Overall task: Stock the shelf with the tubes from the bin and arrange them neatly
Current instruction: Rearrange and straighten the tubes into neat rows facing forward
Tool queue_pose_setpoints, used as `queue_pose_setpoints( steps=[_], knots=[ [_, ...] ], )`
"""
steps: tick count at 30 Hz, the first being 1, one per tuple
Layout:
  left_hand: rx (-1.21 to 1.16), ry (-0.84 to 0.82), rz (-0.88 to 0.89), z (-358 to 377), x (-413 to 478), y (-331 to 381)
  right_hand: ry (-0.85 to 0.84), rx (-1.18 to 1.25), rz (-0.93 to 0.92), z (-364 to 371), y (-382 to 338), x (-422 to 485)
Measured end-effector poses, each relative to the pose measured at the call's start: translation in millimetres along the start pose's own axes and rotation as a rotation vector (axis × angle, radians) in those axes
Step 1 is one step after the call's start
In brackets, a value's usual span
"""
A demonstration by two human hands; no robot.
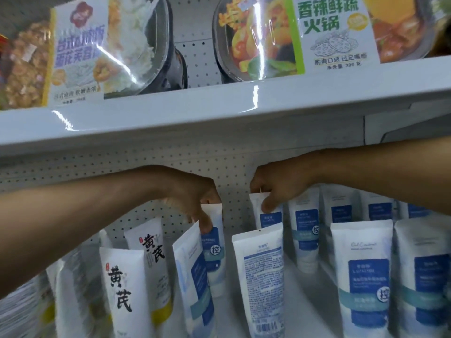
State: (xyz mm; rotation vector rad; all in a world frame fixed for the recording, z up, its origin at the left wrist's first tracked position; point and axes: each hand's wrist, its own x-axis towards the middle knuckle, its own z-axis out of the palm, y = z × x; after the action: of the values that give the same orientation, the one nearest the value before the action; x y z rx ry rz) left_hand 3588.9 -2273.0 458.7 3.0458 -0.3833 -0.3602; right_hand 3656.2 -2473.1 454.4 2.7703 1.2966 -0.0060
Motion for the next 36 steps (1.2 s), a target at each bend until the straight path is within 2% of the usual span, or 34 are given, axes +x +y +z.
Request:
queue_pose_setpoints(
  steps=[6,11,25,33,36],
  knots=[
    [-0.095,0.150,-0.033,7,27,7,-0.021,0.047,-0.003,3,2,4],
    [-0.200,0.171,0.002,7,47,13,-0.030,0.094,0.007,3,3,5],
    [-0.226,0.129,0.027,4,50,15,-0.009,0.107,0.037,3,2,2],
    [-0.194,0.094,0.033,5,48,16,-0.037,0.090,0.030,0,1,0],
    [-0.104,0.156,0.061,1,35,16,0.041,0.102,0.034,-7,-1,-6]
  ],
)
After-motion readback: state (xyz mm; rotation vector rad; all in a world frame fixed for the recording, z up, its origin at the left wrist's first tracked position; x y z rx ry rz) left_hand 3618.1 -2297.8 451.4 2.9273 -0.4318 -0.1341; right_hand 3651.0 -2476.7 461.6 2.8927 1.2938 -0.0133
